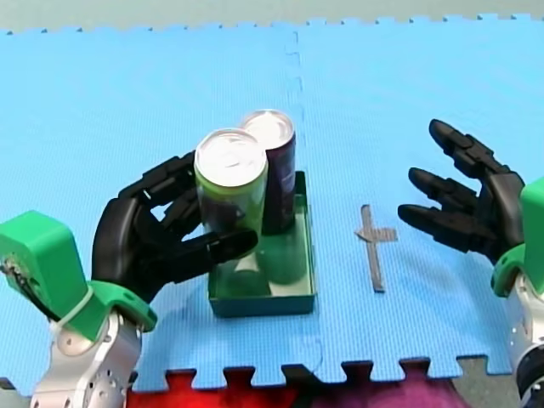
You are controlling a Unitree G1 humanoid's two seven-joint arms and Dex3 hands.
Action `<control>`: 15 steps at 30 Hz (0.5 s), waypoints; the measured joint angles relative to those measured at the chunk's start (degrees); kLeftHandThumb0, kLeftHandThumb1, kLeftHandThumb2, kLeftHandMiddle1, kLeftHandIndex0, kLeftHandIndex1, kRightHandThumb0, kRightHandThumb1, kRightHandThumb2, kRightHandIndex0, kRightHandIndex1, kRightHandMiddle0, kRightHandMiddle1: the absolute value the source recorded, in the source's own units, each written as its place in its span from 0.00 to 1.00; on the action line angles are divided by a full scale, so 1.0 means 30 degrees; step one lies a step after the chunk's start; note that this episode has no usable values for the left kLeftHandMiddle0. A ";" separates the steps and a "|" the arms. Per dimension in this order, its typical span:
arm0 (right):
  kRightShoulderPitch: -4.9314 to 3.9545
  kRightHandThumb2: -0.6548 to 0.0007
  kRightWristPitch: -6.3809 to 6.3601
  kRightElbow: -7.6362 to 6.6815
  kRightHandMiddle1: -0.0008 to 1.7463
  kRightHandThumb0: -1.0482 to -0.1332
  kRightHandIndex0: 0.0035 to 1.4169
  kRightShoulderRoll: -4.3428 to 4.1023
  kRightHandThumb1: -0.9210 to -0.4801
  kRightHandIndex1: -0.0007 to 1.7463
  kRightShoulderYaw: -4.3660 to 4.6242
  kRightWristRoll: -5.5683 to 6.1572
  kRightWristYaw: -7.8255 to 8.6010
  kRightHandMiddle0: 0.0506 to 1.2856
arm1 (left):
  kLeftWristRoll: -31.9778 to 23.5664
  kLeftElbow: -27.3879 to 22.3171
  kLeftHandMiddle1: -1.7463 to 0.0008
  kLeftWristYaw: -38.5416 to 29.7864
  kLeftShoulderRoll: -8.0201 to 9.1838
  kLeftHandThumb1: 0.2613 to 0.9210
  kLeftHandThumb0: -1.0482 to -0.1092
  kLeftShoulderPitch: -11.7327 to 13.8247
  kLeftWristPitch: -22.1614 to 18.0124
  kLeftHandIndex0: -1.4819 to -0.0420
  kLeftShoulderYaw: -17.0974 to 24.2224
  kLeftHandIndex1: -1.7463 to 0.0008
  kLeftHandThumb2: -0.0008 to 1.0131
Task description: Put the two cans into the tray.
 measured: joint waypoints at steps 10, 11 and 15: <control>-0.0034 1.00 -0.0052 -0.0033 0.00 0.30 0.36 -0.0007 0.50 0.00 -0.0134 0.0132 0.0213 0.26 | -0.0027 0.0467 1.00 -0.0382 0.0142 0.75 0.71 -0.0203 -0.0179 0.15 0.0184 1.00 0.00; -0.0035 1.00 -0.0053 -0.0033 0.00 0.30 0.37 -0.0007 0.50 0.00 -0.0141 0.0133 0.0231 0.26 | -0.0029 0.0531 1.00 -0.0436 0.0165 0.75 0.71 -0.0223 -0.0184 0.15 0.0207 1.00 0.00; -0.0035 1.00 -0.0068 -0.0036 0.00 0.31 0.37 -0.0008 0.50 0.00 -0.0147 0.0133 0.0289 0.26 | -0.0008 0.0715 1.00 -0.0542 0.0277 0.75 0.71 -0.0304 -0.0183 0.15 0.0254 1.00 0.00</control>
